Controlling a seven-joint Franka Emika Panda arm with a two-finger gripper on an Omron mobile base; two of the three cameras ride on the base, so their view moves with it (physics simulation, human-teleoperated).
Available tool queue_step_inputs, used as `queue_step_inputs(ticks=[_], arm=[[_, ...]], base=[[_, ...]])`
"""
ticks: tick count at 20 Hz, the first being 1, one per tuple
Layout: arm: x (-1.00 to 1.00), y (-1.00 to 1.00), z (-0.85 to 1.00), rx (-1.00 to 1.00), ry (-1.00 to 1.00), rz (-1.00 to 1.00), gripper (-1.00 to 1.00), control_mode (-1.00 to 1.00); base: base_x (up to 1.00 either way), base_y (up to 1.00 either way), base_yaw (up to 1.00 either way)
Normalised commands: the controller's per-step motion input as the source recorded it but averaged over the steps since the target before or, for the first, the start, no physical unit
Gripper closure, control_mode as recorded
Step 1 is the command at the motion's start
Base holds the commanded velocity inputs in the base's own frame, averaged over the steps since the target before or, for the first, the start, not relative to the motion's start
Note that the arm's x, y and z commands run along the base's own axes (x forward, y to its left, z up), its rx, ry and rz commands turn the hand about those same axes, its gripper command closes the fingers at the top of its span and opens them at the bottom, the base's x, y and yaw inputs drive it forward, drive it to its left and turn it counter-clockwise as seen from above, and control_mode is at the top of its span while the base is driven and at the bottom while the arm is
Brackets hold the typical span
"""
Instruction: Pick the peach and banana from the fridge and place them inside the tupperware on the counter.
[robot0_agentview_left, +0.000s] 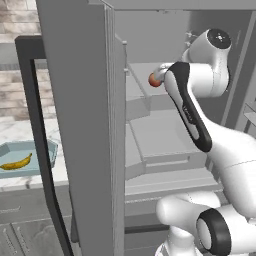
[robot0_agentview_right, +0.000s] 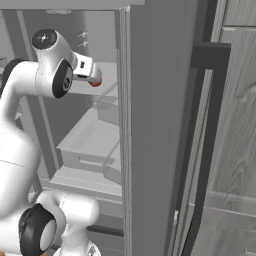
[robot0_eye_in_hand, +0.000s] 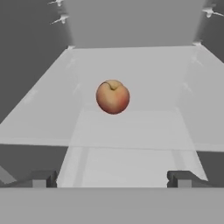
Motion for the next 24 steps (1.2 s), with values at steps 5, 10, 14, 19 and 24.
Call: queue_step_inputs(ticks=[5,10,14,19,24], arm=[[0.34,0.0,-0.11,0.0,0.0,0.0,-1.0,-1.0],[0.36,0.0,-0.1,0.0,0.0,0.0,-1.0,-1.0],[0.29,0.0,-0.1,0.0,0.0,0.0,-1.0,-1.0],[0.28,0.01,-0.08,0.0,0.0,0.0,-1.0,-1.0],[0.29,0.0,-0.05,0.0,0.0,0.0,-1.0,-1.0]], base=[[0.0,0.0,0.0],[0.0,0.0,0.0],[0.0,0.0,0.0],[0.0,0.0,0.0],[0.0,0.0,0.0]])
